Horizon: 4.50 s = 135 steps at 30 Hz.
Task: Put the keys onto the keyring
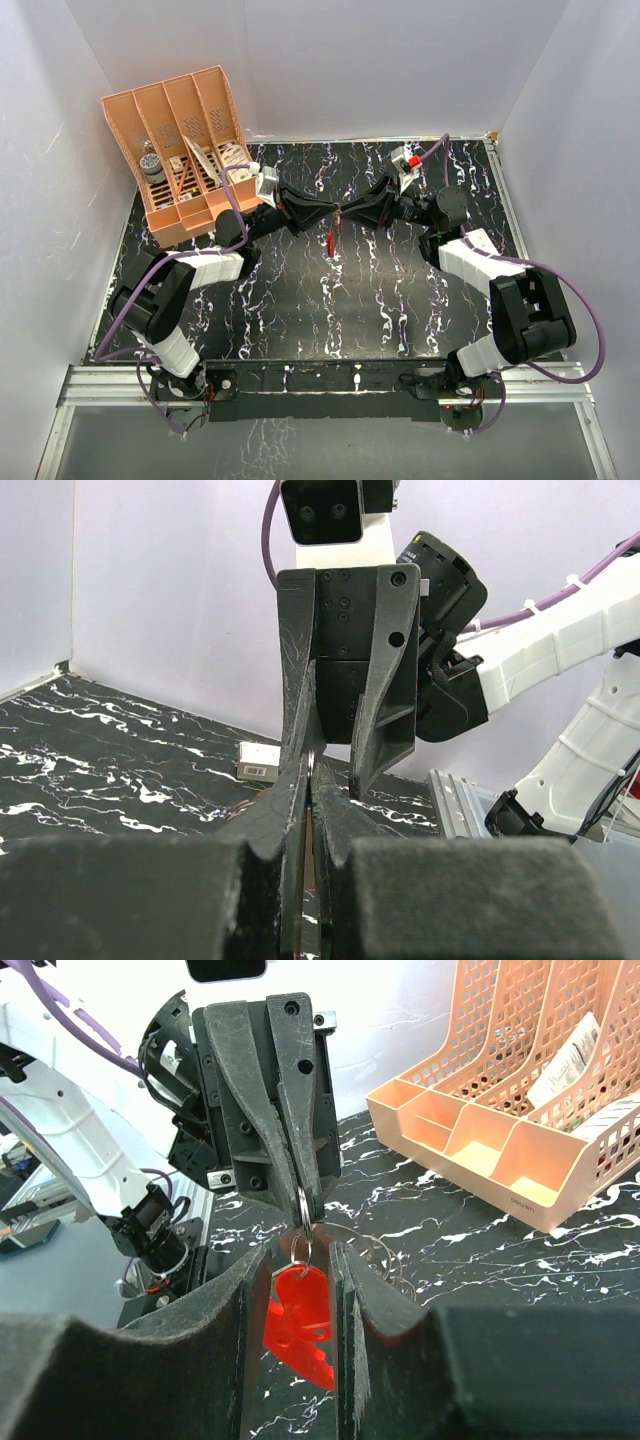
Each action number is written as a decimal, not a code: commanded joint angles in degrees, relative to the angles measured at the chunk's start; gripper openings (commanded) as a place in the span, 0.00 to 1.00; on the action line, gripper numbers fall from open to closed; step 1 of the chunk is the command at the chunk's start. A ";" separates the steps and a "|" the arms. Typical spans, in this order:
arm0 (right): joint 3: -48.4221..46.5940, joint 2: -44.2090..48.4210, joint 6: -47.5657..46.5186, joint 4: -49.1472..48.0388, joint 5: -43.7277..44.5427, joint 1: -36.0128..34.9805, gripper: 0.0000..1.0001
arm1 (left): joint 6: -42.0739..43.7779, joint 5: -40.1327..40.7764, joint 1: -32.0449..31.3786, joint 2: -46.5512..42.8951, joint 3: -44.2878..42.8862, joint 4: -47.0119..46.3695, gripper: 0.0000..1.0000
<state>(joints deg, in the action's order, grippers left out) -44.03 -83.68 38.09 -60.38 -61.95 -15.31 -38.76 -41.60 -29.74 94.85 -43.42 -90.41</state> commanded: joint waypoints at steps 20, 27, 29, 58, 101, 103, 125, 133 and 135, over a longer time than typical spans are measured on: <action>-4.87 -3.73 4.05 -7.99 -0.74 -0.57 0.14 | -0.88 -0.76 -0.13 0.01 -3.01 -11.81 0.00; -5.08 -4.14 4.81 -9.38 -0.48 -0.86 0.09 | -1.08 -0.85 -0.22 0.20 -3.30 -11.81 0.00; -5.25 -4.19 4.87 -9.40 -0.52 -0.87 0.07 | -1.14 -0.93 -0.16 0.36 -3.15 -11.81 0.00; -5.91 -0.81 -10.63 12.71 -0.50 -1.30 0.00 | 3.78 -6.00 -0.34 -1.37 -5.55 7.11 0.08; -9.01 1.69 -28.00 36.47 0.98 -1.47 0.00 | 26.69 -9.54 -0.35 -5.24 -18.06 61.05 0.15; -9.16 1.62 -28.03 36.58 0.90 -1.47 0.00 | 26.89 -9.75 -0.33 -5.08 -18.09 61.21 0.13; -9.79 1.42 -28.42 37.32 0.62 -1.74 0.00 | 30.31 -12.23 -0.36 -3.57 -19.99 68.10 0.06; -9.97 1.33 -28.42 37.29 0.69 -1.83 0.00 | 30.66 -13.79 -0.40 -2.54 -20.77 68.96 0.00; -10.02 1.33 -28.42 37.22 0.61 -1.90 0.00 | 30.59 -13.89 -0.36 -2.41 -20.85 68.85 0.00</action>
<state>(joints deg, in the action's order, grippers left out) -50.37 -83.83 10.37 -19.55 -61.23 -16.82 -8.58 -53.23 -29.89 91.74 -62.26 -23.03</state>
